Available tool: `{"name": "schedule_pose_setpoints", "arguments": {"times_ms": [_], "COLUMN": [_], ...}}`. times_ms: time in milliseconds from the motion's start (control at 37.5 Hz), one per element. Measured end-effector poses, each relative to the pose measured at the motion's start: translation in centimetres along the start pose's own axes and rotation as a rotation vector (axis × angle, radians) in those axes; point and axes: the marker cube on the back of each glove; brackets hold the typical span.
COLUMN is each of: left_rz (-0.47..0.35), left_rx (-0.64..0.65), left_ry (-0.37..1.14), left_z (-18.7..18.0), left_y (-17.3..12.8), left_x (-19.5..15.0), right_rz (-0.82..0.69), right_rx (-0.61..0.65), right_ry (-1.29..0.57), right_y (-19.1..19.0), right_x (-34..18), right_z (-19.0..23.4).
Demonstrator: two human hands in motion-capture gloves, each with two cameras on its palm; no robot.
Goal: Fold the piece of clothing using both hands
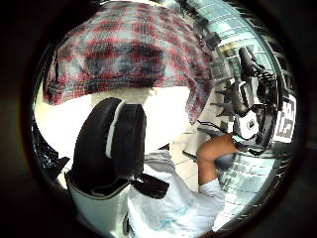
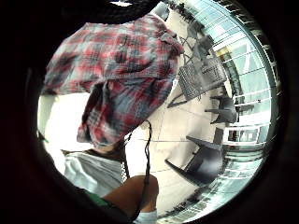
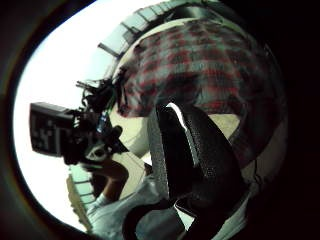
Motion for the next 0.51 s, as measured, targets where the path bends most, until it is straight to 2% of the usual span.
{"name": "schedule_pose_setpoints", "arguments": {"times_ms": [240, 400, 507], "left_rz": [-0.002, 0.003, 0.000], "left_rx": [0.003, 0.028, 0.016], "left_ry": [-0.004, -0.006, -0.001], "left_z": [-0.2, 1.0, -0.4], "left_y": [0.1, -1.2, 0.0], "left_x": [0.1, -0.5, -0.1], "right_rz": [0.001, -0.002, 0.004], "right_rx": [0.027, 0.025, 0.021], "right_ry": [-0.007, -0.012, -0.009], "right_y": [-0.1, 0.0, 0.1], "right_x": [-0.2, -0.2, -0.3], "right_z": [-0.4, -0.4, -0.7]}}
